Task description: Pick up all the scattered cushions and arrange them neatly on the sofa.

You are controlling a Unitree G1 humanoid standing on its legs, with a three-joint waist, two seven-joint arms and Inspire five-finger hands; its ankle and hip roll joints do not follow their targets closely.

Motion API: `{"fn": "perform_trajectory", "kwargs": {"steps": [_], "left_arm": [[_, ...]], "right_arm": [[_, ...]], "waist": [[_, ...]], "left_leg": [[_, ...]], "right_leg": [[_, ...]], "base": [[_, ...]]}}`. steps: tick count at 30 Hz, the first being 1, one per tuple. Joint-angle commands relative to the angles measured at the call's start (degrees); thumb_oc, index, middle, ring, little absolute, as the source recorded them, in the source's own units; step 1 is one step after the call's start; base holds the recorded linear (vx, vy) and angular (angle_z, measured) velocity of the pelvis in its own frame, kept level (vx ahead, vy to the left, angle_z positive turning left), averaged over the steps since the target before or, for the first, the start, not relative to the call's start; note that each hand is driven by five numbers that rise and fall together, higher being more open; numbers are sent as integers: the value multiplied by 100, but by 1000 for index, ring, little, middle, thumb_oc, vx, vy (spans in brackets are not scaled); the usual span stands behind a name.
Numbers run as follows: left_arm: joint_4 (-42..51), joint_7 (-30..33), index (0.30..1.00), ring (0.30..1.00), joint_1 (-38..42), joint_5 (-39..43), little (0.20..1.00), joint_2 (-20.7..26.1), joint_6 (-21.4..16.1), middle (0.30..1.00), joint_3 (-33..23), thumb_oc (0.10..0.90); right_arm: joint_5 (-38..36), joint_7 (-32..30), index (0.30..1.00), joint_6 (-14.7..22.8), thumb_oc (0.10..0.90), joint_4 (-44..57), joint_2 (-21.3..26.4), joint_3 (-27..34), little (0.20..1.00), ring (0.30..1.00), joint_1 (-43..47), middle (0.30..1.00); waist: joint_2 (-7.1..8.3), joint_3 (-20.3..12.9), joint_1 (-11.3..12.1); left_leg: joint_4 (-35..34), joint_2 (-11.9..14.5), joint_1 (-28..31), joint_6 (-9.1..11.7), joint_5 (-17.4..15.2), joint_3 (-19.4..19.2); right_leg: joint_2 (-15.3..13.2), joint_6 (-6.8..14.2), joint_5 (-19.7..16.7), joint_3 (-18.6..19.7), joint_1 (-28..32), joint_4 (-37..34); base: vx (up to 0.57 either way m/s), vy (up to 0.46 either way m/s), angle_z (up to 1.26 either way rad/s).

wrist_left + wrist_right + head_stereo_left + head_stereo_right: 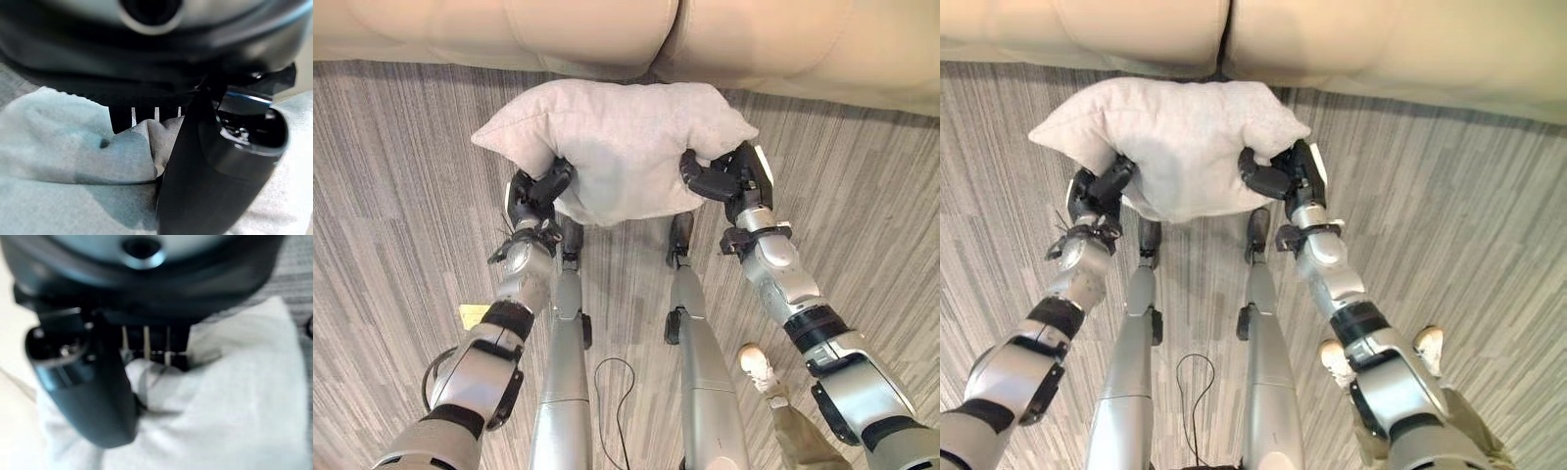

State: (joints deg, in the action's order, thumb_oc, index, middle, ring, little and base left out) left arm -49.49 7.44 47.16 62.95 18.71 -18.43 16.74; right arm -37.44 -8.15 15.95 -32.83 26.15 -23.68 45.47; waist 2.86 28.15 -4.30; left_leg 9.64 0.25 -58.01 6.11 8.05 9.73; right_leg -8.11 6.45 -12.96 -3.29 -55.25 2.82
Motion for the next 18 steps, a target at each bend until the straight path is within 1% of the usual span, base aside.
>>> {"fn": "perform_trajectory", "kwargs": {"steps": [1,2,3,4,5,8,11,12,14,16,17,18], "left_arm": [[1448,-1355,300,300,65,-138,300,-1089,-196,300,390,400],[2258,-1632,300,300,-843,38,300,-1145,-168,300,458,400],[2425,-1704,300,300,-1002,72,300,-1156,-168,300,473,400],[2430,-1702,300,300,-1010,71,300,-1156,-168,300,477,400],[2792,-1809,300,300,-1376,57,300,-1107,-147,300,556,400],[3198,-1818,300,300,-1837,-339,300,-886,-132,300,737,400],[3259,-1907,300,300,-2232,-521,300,-864,-53,300,752,400],[3349,-1918,300,300,-2346,-513,300,-870,-45,300,749,400],[3451,-1903,300,300,-2590,-662,300,-775,-21,300,778,400],[3716,-1850,300,300,-2833,-812,300,-668,8,300,780,400],[3822,-1816,300,300,-2905,-935,300,-593,-5,300,779,400],[4066,-1683,300,300,-3037,-1204,300,-460,-46,300,741,400]], "right_arm": [[423,605,300,524,400,1213,-878,-275,300,300,-292,300],[627,539,300,586,400,1613,-924,201,300,300,-1143,300],[686,551,300,605,400,1667,-933,265,300,300,-1328,300],[688,550,300,603,400,1672,-934,265,300,300,-1336,300],[824,575,300,576,400,1910,-909,389,300,300,-1733,300],[961,700,300,482,400,2218,-855,501,300,300,-2298,300],[1304,788,300,390,400,2507,-733,626,300,300,-2807,300],[1441,766,300,353,400,2637,-677,670,300,300,-2913,300],[1566,821,300,280,400,2767,-628,781,300,300,-3263,300],[1760,835,300,190,400,2941,-596,905,300,300,-3529,300],[1861,815,300,169,400,2944,-561,925,300,300,-3544,300],[1949,843,300,85,400,3064,-579,956,300,300,-3607,300]], "waist": [[-176,-421,10],[-164,-597,31],[-152,-647,33],[-150,-639,36],[-116,-785,34],[-14,-1006,21],[51,-1204,12],[37,-1251,14],[-14,-1380,15],[-107,-1449,11],[-176,-1459,16],[-291,-1545,20]], "left_leg": [[-746,-214,601,-60,45,-38],[-934,-223,1279,-77,12,-32],[-960,-222,1449,-80,-5,-25],[-968,-221,1468,-80,-4,-25],[-976,-228,1801,-113,-76,-60],[-852,-262,2350,-212,-316,-138],[-625,-311,2925,-340,-562,-188],[-600,-303,3181,-374,-658,-215],[-612,-320,3634,-426,-740,-262],[-731,-344,4170,-502,-801,-336],[-797,-306,4403,-521,-819,-440],[-955,-201,4829,-546,-853,-573]], "right_leg": [[27,434,323,328,445,121],[3,418,317,240,1112,-78],[-11,422,296,238,1288,-129],[-10,421,294,238,1306,-136],[-58,425,276,214,1691,-243],[-146,433,279,220,2350,-339],[-259,427,379,221,3013,-307],[-281,427,448,229,3225,-252],[-356,436,524,209,3541,-77],[-354,497,514,209,3723,389],[-360,557,449,143,3748,655],[-345,616,459,-75,3738,1051]], "base": [[58,-75,3],[64,-69,3],[60,-42,5],[49,-9,6],[68,5,5],[97,37,-2],[141,76,-7],[190,96,-7],[210,116,-14],[221,132,-28],[258,162,-32],[185,113,-36]]}}
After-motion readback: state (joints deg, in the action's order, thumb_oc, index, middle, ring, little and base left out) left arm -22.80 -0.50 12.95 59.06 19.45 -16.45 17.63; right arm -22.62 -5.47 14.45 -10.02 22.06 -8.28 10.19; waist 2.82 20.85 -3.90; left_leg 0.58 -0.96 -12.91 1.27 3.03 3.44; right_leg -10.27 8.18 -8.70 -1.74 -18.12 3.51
